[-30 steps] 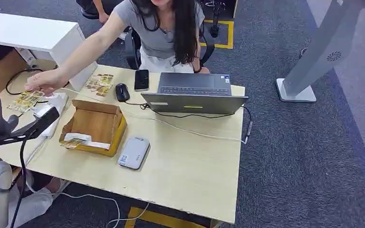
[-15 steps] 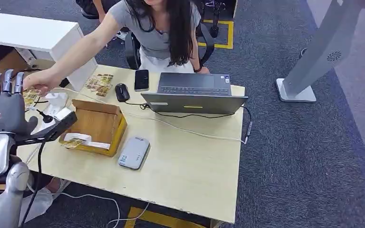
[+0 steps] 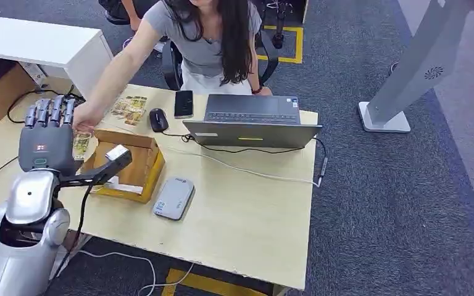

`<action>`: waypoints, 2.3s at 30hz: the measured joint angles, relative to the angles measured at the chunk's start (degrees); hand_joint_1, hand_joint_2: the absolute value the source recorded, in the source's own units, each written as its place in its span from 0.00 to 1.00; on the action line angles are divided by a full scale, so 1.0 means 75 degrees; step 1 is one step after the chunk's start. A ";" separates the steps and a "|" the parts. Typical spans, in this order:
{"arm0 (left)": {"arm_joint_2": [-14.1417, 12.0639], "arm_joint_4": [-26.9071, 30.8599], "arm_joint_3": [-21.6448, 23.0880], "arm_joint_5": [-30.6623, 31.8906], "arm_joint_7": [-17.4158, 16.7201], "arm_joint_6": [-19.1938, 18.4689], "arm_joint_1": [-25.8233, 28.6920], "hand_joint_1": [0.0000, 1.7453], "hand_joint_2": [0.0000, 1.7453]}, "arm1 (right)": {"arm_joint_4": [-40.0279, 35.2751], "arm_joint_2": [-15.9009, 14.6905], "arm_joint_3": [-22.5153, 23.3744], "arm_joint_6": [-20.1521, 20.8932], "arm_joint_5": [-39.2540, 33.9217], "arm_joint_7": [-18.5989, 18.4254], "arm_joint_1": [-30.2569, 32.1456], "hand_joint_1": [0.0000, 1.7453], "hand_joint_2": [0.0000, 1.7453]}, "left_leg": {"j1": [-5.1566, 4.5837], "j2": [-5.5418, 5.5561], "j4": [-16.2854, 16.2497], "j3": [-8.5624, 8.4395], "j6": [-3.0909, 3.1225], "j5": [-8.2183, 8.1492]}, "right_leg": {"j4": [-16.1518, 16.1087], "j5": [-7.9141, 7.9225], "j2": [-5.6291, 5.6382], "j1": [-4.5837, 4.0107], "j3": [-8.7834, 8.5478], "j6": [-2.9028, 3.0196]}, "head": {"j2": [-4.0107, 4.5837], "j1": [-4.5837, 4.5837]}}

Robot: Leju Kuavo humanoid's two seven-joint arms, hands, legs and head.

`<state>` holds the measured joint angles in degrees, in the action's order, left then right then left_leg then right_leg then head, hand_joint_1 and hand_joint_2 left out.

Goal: Pass the card to the sensor for recognition and then transmit it.

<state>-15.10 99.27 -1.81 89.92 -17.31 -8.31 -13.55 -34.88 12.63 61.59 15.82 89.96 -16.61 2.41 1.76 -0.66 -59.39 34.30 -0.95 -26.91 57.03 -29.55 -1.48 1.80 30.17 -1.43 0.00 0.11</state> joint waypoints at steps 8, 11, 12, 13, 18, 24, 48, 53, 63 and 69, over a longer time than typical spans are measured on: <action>0.0015 -0.0163 0.0108 0.0003 0.0012 0.0023 0.0008 0.00 1.00 | 0.0003 -0.0009 -0.0073 -0.0015 0.0000 0.0032 0.0010 0.00 0.00 | 0.0000 0.0000 0.0001 0.0001 0.0000 0.0000 | 0.0000 0.0000 0.0000 -0.0001 0.0001 0.0000 | 0.0000 0.0000; 0.0015 -0.0184 0.0108 0.0003 0.0020 0.0020 0.0009 0.00 1.00 | 0.0003 -0.0015 -0.0111 -0.0015 0.0000 0.0035 0.0016 0.00 0.00 | 0.0000 0.0000 0.0001 0.0001 0.0000 0.0000 | 0.0000 0.0000 0.0000 0.0000 0.0001 0.0000 | 0.0000 0.0003; 0.0015 -0.0189 0.0111 0.0006 0.0020 0.0020 0.0008 0.00 1.00 | 0.0006 -0.0015 -0.0117 -0.0015 0.0000 0.0044 0.0018 0.00 0.00 | 0.0000 0.0000 0.0001 0.0001 0.0000 0.0000 | 0.0000 0.0000 0.0000 0.0000 0.0000 0.0000 | 0.0000 0.0000; 0.0015 -0.0192 0.0111 0.0006 0.0020 0.0020 0.0009 0.00 1.00 | 0.0006 -0.0017 -0.0128 -0.0015 0.0000 0.0047 0.0020 0.00 0.00 | 0.0000 0.0000 0.0001 0.0001 0.0000 0.0000 | 0.0000 0.0000 0.0000 0.0000 0.0001 0.0000 | 0.0000 0.0000; 0.0015 -0.0198 0.0111 0.0006 0.0020 0.0020 0.0009 0.00 1.00 | 0.0006 -0.0020 -0.0175 -0.0015 0.0000 0.0058 0.0032 0.00 0.00 | 0.0000 0.0000 0.0000 0.0001 0.0000 0.0000 | 0.0000 0.0000 0.0000 0.0000 0.0000 0.0000 | 0.0000 0.0000; 0.0015 -0.0204 0.0111 0.0006 0.0020 0.0020 0.0009 1.00 1.00 | 0.0006 -0.0023 -0.0181 -0.0015 0.0000 0.0058 0.0039 0.00 0.00 | 0.0000 0.0000 0.0000 0.0001 0.0000 0.0000 | 0.0000 0.0000 0.0000 0.0000 0.0000 0.0000 | 0.0000 0.0000; 0.0079 -0.0204 -0.0128 0.0006 0.0810 0.0402 0.0373 1.00 1.00 | 0.0038 -0.0076 -0.0411 -0.0227 0.0000 0.0300 0.0135 0.00 0.00 | 0.0000 0.0003 0.0001 0.0004 0.0000 0.0000 | 0.0001 -0.0001 -0.0003 -0.0001 -0.0005 0.0000 | 0.0000 0.0000; 0.0090 -0.0204 -0.0283 0.0006 0.1035 0.0498 0.0459 1.00 1.00 | 0.0061 -0.0079 -0.0434 -0.0277 0.0000 0.0326 0.0141 0.00 0.00 | 0.0000 0.0003 0.0001 0.0003 0.0000 0.0000 | 0.0001 0.0000 -0.0003 -0.0001 -0.0005 0.0000 | 0.0000 0.0000; 0.0802 -0.0204 -0.0075 0.0006 0.1763 0.1119 0.1065 1.00 1.00 | 0.0055 -0.0079 -0.0560 -0.0291 0.0000 0.0484 0.0201 0.00 0.00 | -0.0001 0.0003 -0.0001 0.0003 0.0000 -0.0001 | -0.0002 -0.0001 -0.0003 0.0001 0.0004 -0.0001 | 0.0000 0.0003; 0.1078 -0.0204 0.0320 0.0006 0.1734 0.1166 0.1196 1.00 1.00 | 0.0026 -0.0073 -0.0618 -0.0289 0.0000 0.0513 0.0231 0.00 0.00 | -0.0001 0.0002 0.0000 0.0001 0.0000 0.0000 | -0.0001 0.0000 -0.0002 0.0000 -0.0001 0.0000 | 0.0000 0.0000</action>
<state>-7.02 97.74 0.59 89.96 -4.31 0.44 -4.58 -34.69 12.09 56.96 13.66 89.96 -12.76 4.14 1.76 -0.65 -59.39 34.31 -0.95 -26.91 57.03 -29.55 -1.50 1.80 30.17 -1.43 0.00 0.11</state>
